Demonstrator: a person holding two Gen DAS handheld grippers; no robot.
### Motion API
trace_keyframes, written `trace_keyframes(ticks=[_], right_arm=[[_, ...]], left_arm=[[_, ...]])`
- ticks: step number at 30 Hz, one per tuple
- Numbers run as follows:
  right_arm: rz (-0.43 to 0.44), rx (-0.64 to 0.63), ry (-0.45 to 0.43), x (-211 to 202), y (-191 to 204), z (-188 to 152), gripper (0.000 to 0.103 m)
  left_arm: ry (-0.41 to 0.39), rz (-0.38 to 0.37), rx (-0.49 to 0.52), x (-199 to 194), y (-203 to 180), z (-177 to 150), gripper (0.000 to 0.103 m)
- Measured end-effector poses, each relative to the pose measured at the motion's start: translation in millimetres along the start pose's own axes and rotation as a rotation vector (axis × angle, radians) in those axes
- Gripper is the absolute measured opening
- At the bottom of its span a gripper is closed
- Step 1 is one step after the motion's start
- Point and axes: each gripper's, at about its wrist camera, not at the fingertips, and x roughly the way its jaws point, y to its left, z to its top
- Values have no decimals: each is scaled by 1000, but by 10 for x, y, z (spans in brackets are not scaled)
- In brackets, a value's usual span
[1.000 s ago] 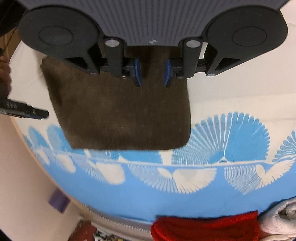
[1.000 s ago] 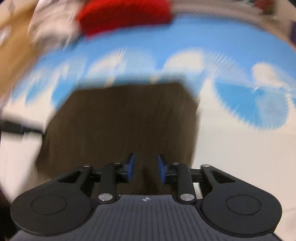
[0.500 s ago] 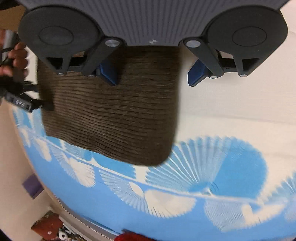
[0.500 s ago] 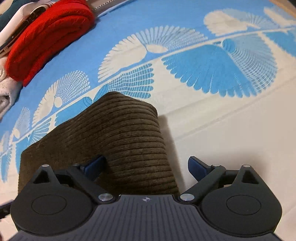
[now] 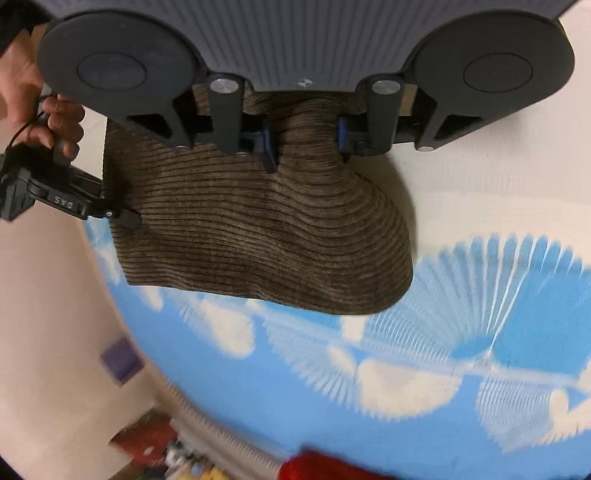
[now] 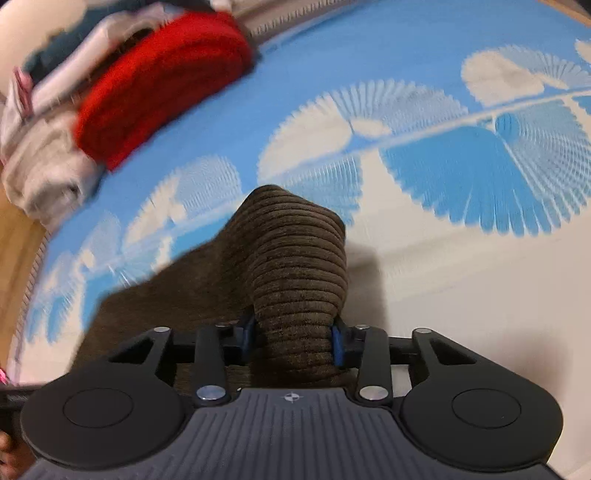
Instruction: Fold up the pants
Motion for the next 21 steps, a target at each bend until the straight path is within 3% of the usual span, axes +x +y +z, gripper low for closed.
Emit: trace_keyframes(ticks=[2,4,6,7,8,10,12,14,15,16,17,18,19,21], right_arm=[[50,-9,-107,-189,55,102,37],[63,-41,-196,-317,124,164,39],[-50,-87,-238,-284,172,156,55],[-158,-109,-245,-239,189,140,57],[-261,-133,-251,-212,201,123,57],[-360,-200,-289,-256,239,74,56],[-312,-318,-298,-333,376,-10,53],[-202,-431,-257,-375,526,-141,52],[-153,-460,-202,-346,561,-208,52],[-110,-468,-103,-248,558,-274,52],[-104,-469,7,-115,531,-340,52],[-153,-489,104,26,494,-429,52],[-208,-528,145,96,470,-512,51],[-212,-555,120,43,477,-537,51]], left_arm=[[-78,20,59,-40,-136,26,34],[-113,92,70,-21,-198,39,48],[-134,230,74,4,-212,45,48],[-178,315,102,-36,-257,39,47],[-222,349,145,-96,-328,31,47],[-270,287,225,-233,-471,-5,44],[-247,235,305,-217,-578,-80,40],[-100,279,380,47,-574,-196,39],[25,316,396,240,-514,-277,39],[82,348,415,327,-489,-340,38],[78,368,447,318,-520,-378,38],[43,371,475,240,-593,-382,38],[-1,358,486,111,-637,-373,38],[-76,296,479,-49,-703,-387,39]])
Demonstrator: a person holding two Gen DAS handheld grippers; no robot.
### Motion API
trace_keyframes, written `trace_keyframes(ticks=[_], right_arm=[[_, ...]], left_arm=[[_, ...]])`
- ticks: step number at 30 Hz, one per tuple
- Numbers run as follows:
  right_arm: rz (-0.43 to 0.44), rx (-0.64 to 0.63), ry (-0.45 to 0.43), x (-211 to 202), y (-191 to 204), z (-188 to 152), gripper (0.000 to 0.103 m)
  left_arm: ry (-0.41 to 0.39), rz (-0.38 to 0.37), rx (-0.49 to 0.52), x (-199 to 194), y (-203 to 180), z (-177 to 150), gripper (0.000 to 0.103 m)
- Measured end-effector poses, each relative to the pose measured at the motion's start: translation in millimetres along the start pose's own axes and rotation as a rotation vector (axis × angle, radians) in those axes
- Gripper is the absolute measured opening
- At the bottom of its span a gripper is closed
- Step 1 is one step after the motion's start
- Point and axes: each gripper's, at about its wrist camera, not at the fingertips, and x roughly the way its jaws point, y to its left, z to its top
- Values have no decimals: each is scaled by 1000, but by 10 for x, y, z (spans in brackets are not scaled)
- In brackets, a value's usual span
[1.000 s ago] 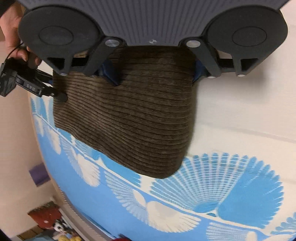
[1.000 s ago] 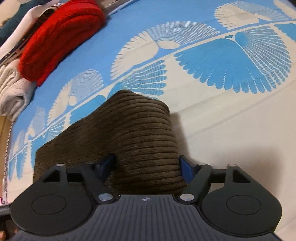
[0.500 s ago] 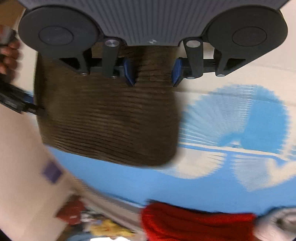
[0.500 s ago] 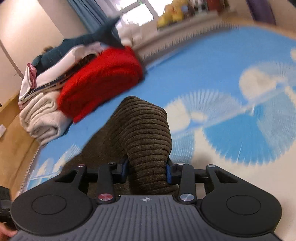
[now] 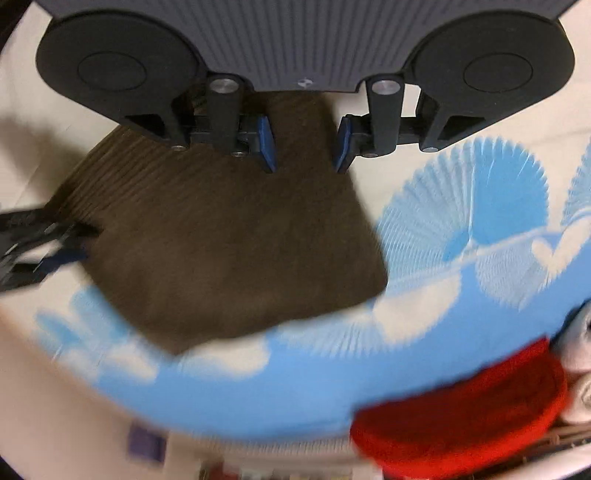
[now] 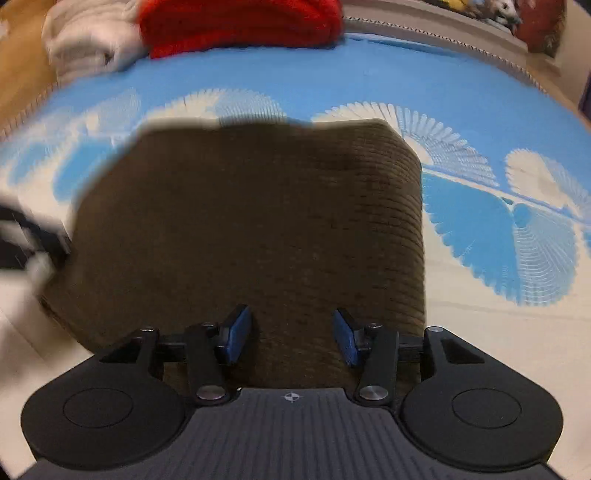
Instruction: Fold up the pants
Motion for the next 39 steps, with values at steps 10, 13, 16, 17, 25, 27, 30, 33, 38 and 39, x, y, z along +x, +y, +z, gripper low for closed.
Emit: trace_keyframes(ticks=[10,13,16,17,25,27,30,33,38,39], right_arm=[[-71,114,-116,-634,97,-13,55],[-130,162,-311,-1233,204,-60,72],[-171,226,-471,-1744,324,-210,95],[-172,234,-505,-1872,376,-284,97],[-247,193,-447,-1983,617,-650,102],[-255,182,-430,-1909,680,-625,102],[-256,201,-406,-1910,710,-626,102],[-254,228,-399,-1921,721,-630,102],[-250,222,-411,-2021,822,-683,102],[-249,220,-410,-2024,828,-687,102]], left_arm=[[-37,164,-36,-677,-205,-54,73],[-160,225,-85,-1237,-304,-107,85],[-252,266,-77,-1635,-490,-182,86],[-267,268,-92,-1748,-568,-220,89],[-174,288,-222,-1828,-914,-534,103],[-175,289,-235,-1805,-920,-500,103],[-174,301,-234,-1747,-955,-458,103],[-171,280,-250,-1726,-941,-491,103],[-169,268,-276,-1685,-913,-476,103],[-168,271,-276,-1674,-912,-473,103]])
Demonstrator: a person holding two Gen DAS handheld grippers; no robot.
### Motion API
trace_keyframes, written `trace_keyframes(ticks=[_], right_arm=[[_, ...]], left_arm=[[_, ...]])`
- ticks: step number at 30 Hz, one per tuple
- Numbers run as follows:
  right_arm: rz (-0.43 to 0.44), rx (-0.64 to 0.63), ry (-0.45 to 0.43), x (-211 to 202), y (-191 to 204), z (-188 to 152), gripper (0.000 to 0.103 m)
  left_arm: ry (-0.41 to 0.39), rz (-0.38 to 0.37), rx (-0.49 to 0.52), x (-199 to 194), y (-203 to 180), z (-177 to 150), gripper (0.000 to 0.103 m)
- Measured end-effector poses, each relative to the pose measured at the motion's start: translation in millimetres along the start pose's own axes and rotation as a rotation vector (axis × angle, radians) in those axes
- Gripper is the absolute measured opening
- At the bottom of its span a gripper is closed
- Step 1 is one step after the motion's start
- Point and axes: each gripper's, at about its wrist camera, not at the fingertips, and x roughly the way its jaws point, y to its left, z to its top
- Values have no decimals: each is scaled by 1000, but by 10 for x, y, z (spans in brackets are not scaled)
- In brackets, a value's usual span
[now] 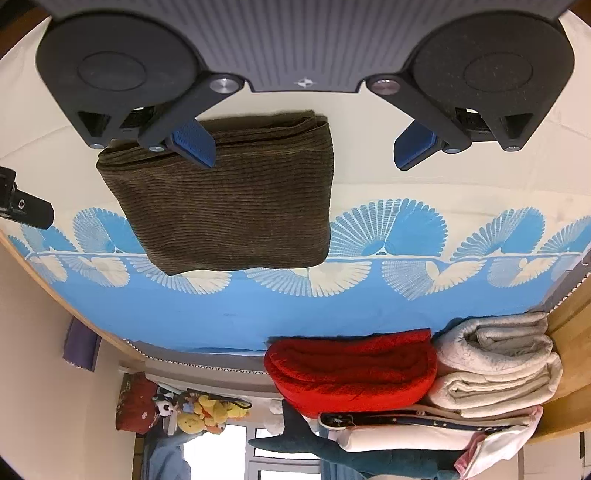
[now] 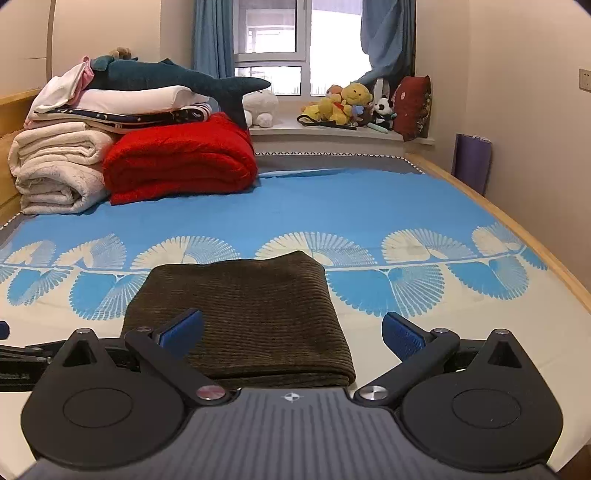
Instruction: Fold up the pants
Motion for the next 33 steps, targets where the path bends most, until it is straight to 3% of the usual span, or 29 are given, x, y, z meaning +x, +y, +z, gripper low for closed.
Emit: trace_keyframes(ticks=[33], right_arm=[[31,-37,29,54,161,10,102]], left_arm=[[25,-32,-23,72,-26,18,103]])
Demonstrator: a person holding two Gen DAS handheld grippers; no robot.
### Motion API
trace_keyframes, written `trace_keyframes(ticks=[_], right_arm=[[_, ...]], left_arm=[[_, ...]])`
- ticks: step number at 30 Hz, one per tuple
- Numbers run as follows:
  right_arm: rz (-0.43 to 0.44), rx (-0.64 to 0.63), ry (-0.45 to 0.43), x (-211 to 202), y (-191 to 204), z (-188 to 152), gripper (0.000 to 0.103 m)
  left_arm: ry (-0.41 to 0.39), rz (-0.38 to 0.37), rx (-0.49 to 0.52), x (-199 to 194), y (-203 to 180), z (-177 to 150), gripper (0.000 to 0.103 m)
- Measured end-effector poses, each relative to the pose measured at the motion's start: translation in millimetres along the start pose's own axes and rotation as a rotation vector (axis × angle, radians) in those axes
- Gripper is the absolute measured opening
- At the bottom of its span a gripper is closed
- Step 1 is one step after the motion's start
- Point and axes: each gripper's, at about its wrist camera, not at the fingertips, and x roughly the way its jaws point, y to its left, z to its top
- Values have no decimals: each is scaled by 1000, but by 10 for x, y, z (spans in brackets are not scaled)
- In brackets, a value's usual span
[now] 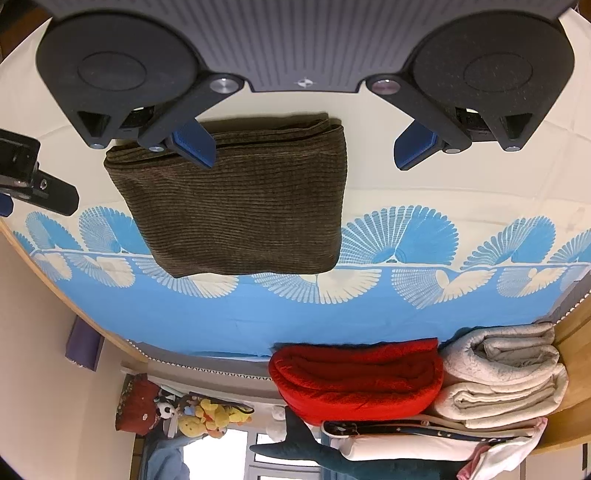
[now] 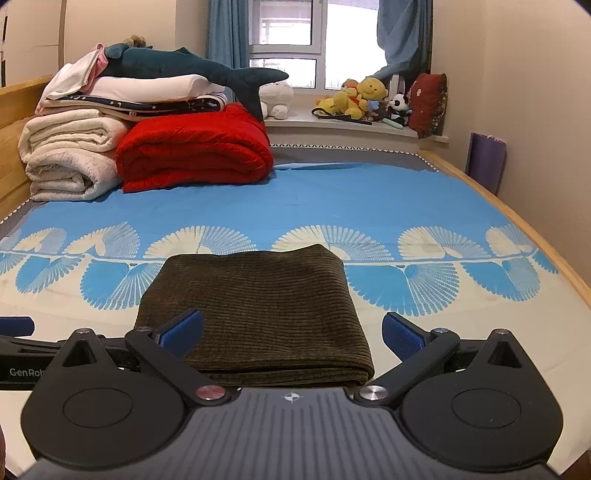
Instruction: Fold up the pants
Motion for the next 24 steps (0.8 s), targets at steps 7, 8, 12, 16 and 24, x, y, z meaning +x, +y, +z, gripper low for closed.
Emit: trace_keyframes(ticks=[7,8,12,16,24], right_arm=[[4,-10,-3,-8,12,-9,102],[3,-11,-2,-7,13,-10,102],[5,-9,0,-3,9,-9,102],[7,-13,-2,2,27,-12,102],[12,-14,2,12,48,-1,102]], left_arm=[[3,-4,1,2,8,-4,103],[4,-6,-2,3,12,-4,103],[5,-11,1,8,11,-7,103],[1,-8,4,13,5,-9,103],[-2,-14,-5,2,21,1,103]])
